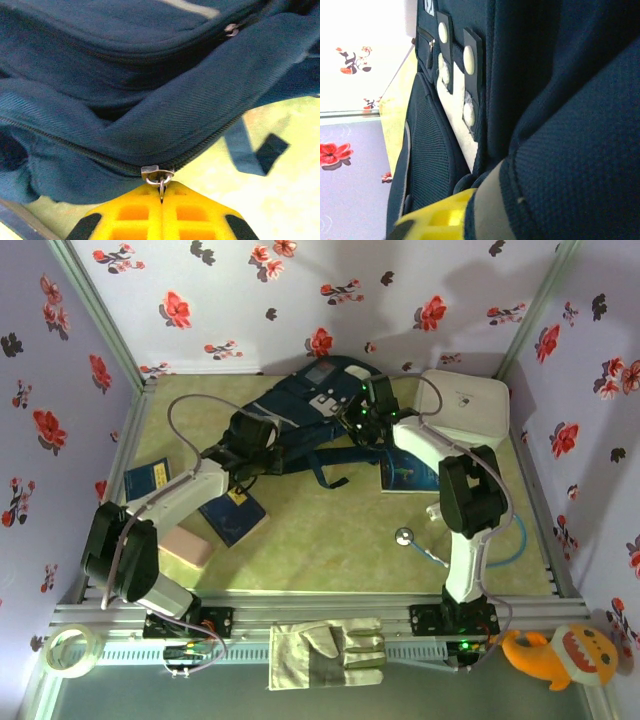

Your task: Pack the student bag

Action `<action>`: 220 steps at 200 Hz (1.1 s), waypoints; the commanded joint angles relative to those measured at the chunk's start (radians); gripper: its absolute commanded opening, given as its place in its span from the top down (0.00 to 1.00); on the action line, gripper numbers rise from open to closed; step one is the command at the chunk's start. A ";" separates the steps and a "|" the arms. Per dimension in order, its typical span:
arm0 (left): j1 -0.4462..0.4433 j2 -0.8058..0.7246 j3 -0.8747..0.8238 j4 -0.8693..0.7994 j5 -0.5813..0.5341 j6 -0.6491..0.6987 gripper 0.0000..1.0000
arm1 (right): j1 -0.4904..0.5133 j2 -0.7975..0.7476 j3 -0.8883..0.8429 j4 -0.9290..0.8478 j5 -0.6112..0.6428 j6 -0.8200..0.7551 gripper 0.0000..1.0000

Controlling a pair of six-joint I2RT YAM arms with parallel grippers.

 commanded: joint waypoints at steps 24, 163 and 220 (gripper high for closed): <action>-0.060 0.063 0.166 -0.111 0.124 0.061 1.00 | -0.066 -0.043 0.030 0.011 0.073 -0.098 0.49; -0.103 0.222 0.248 -0.176 0.183 0.043 1.00 | 0.111 -0.257 -0.432 0.201 0.083 0.308 0.27; -0.099 0.179 0.206 -0.196 0.111 0.052 1.00 | 0.125 -0.114 -0.305 0.193 0.081 0.252 0.57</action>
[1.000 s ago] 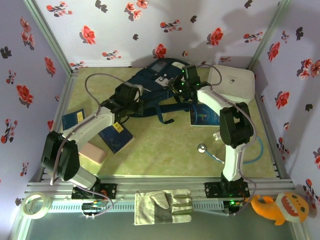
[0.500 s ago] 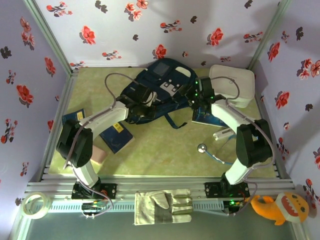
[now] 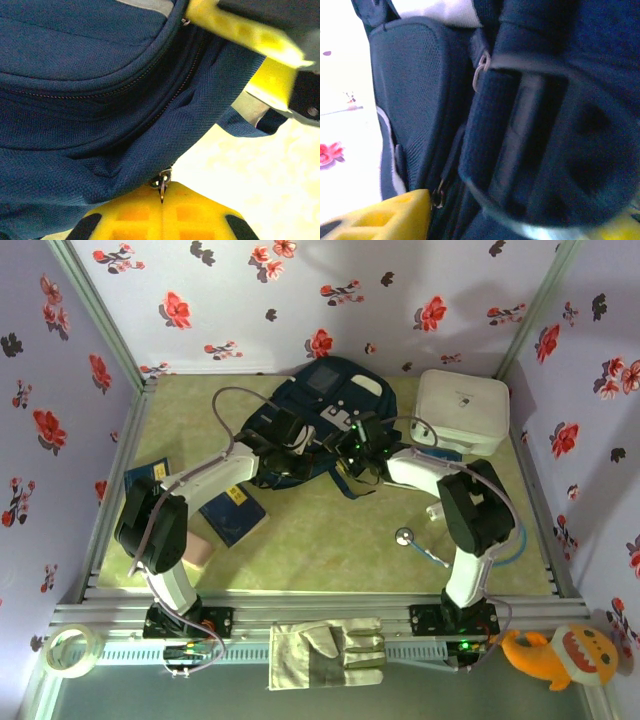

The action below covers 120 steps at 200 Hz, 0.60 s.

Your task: Pack the student bag

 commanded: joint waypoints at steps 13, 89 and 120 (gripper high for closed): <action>0.010 -0.064 -0.021 -0.029 -0.089 0.024 1.00 | -0.002 0.022 0.082 -0.032 0.048 -0.071 0.67; 0.199 -0.209 -0.172 -0.048 -0.101 0.091 1.00 | -0.078 0.025 0.130 -0.125 0.139 -0.253 0.90; 0.181 -0.197 -0.123 -0.038 -0.056 0.103 1.00 | -0.087 0.100 0.249 -0.116 0.018 -0.323 0.90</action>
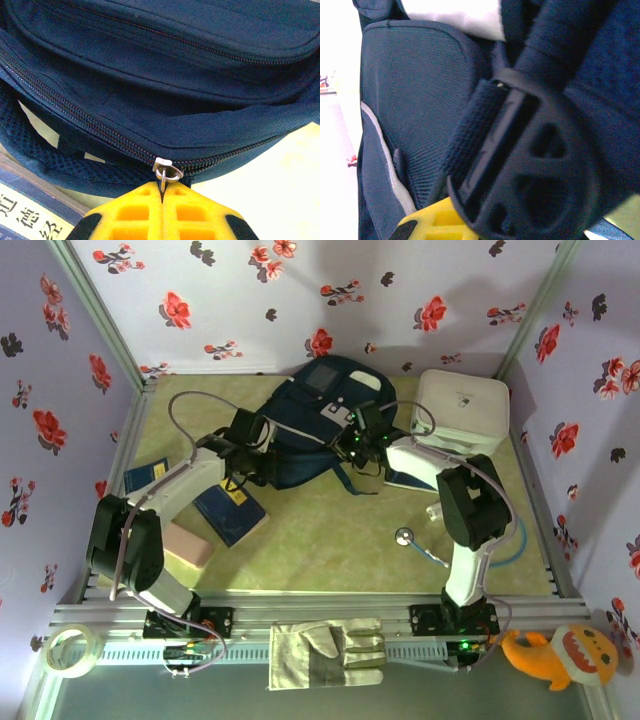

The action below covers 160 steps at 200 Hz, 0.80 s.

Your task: Pack the student bag

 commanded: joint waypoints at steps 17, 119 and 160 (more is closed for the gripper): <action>-0.035 -0.033 0.106 -0.103 -0.022 0.032 1.00 | -0.051 0.092 0.179 0.050 -0.044 -0.141 0.89; -0.230 0.013 0.189 -0.155 0.000 0.005 1.00 | -0.146 0.066 0.142 0.069 -0.092 -0.193 0.68; -0.244 0.085 0.176 -0.097 0.036 -0.009 1.00 | -0.178 -0.075 0.009 -0.006 -0.047 -0.200 0.46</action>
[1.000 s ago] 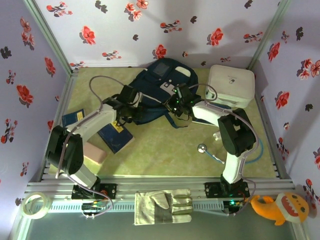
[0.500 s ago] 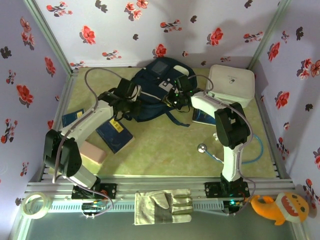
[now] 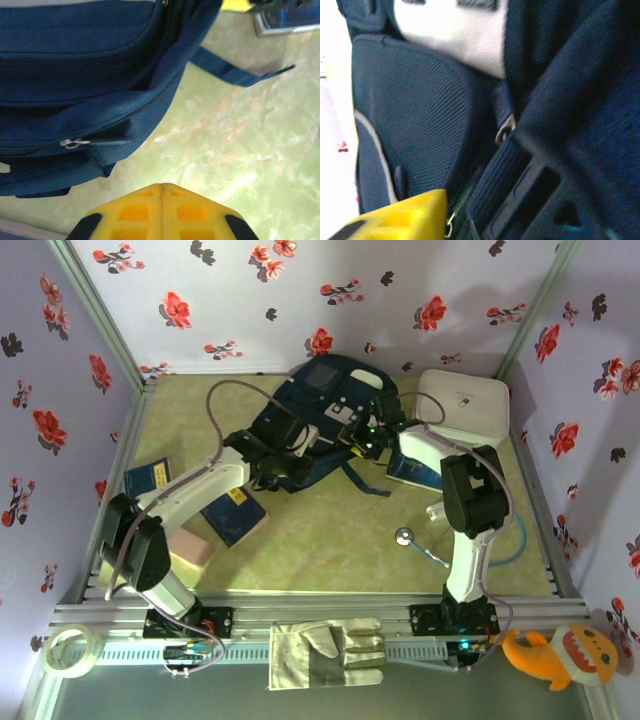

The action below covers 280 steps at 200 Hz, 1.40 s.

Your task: Pack the student bag

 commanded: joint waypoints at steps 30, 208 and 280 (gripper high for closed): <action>-0.004 0.062 -0.006 0.037 0.060 -0.004 1.00 | -0.022 -0.267 -0.180 0.013 0.185 0.048 0.35; 0.039 0.120 -0.065 0.124 -0.018 -0.382 0.65 | 0.206 -0.118 -0.300 0.349 0.153 0.470 0.45; 0.045 0.182 -0.014 0.099 -0.059 -0.444 0.63 | 0.205 -0.125 -0.291 0.392 0.126 0.452 0.81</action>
